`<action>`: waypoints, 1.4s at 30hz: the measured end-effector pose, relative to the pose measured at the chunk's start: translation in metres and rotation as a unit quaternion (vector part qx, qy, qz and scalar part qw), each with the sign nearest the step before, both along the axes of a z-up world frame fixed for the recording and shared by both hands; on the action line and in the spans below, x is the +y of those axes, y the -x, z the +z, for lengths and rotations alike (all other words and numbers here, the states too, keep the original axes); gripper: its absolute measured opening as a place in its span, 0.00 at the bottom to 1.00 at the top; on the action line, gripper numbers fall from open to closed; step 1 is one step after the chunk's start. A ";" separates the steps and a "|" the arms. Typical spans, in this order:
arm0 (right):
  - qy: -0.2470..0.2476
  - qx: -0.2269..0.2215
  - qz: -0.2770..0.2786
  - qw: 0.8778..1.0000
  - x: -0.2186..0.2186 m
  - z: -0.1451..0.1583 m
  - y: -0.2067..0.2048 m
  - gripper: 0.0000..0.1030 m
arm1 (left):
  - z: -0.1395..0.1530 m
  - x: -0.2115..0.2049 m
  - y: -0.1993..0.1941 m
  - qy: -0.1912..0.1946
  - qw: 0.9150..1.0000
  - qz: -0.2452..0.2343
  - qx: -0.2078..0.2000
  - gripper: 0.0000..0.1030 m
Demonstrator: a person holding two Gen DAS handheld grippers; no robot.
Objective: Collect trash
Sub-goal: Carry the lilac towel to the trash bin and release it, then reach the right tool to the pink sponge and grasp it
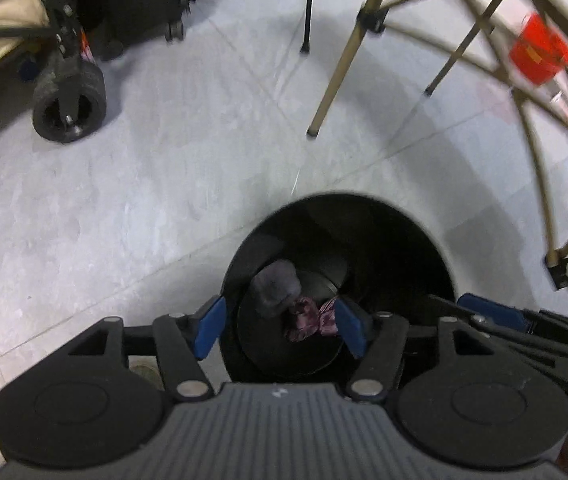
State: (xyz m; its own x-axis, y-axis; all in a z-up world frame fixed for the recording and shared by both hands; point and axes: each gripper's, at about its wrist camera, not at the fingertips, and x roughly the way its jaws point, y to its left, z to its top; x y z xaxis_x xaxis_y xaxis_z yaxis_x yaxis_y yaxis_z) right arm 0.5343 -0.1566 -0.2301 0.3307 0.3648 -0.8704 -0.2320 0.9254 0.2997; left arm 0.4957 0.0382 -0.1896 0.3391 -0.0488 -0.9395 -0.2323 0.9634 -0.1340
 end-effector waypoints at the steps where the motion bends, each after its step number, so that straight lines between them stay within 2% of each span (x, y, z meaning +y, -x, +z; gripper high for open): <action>1: 0.000 -0.013 0.001 1.000 0.000 0.010 0.006 0.38 | 0.011 0.000 0.006 -0.004 1.000 -0.001 -0.014 0.61; 4: -0.004 -0.052 0.005 0.999 -0.004 0.045 0.027 0.38 | 0.053 -0.004 0.026 -0.012 0.998 -0.004 -0.070 0.62; 7: -0.012 -0.101 0.006 0.995 -0.012 0.087 0.052 0.39 | 0.096 -0.012 0.047 -0.023 0.991 -0.013 -0.134 0.64; 12: -0.021 -0.197 -0.008 0.980 -0.047 0.162 0.103 0.46 | 0.167 -0.043 0.091 -0.022 0.967 -0.041 -0.251 0.69; 15: -0.016 -0.259 -0.031 0.965 -0.080 0.207 0.137 0.50 | 0.200 -0.076 0.112 -0.006 0.947 -0.080 -0.310 0.76; 17: -0.007 -0.307 -0.060 0.950 -0.105 0.234 0.163 0.56 | 0.219 -0.101 0.124 0.005 0.933 -0.111 -0.343 0.78; 21: 0.026 -0.373 -0.114 0.920 -0.158 0.269 0.207 0.62 | 0.243 -0.156 0.147 0.036 0.900 -0.179 -0.397 0.83; 23: 0.046 -0.401 -0.149 0.903 -0.189 0.281 0.228 0.70 | 0.249 -0.185 0.153 0.044 0.884 -0.211 -0.415 0.85; 26: 0.077 -0.421 -0.197 0.882 -0.236 0.289 0.252 0.73 | 0.246 -0.226 0.155 0.049 0.874 -0.245 -0.418 0.87; 28: 0.094 -0.424 -0.227 0.872 -0.266 0.288 0.261 0.75 | 0.242 -0.251 0.154 0.055 0.870 -0.262 -0.413 0.87; 30: 0.103 -0.417 -0.255 0.866 -0.296 0.285 0.266 0.75 | 0.238 -0.278 0.151 0.059 0.871 -0.275 -0.402 0.87; 35: 0.105 -0.386 -0.299 0.866 -0.356 0.266 0.260 0.74 | 0.219 -0.341 0.132 0.081 0.869 -0.315 -0.374 0.87; 37: 0.106 -0.378 -0.306 0.867 -0.376 0.257 0.250 0.74 | 0.211 -0.361 0.124 0.090 0.870 -0.325 -0.358 0.85; 39: 0.109 -0.363 -0.311 0.872 -0.400 0.246 0.233 0.72 | 0.199 -0.388 0.108 0.105 0.878 -0.328 -0.333 0.81; 40: 0.109 -0.355 -0.311 0.875 -0.408 0.240 0.225 0.68 | 0.192 -0.401 0.099 0.111 0.885 -0.322 -0.316 0.79; 41: 0.108 -0.346 -0.309 0.879 -0.417 0.234 0.214 0.64 | 0.184 -0.415 0.088 0.122 0.897 -0.308 -0.293 0.77; 42: 0.106 -0.338 -0.308 0.883 -0.426 0.229 0.204 0.64 | 0.176 -0.426 0.078 0.133 0.904 -0.298 -0.275 0.74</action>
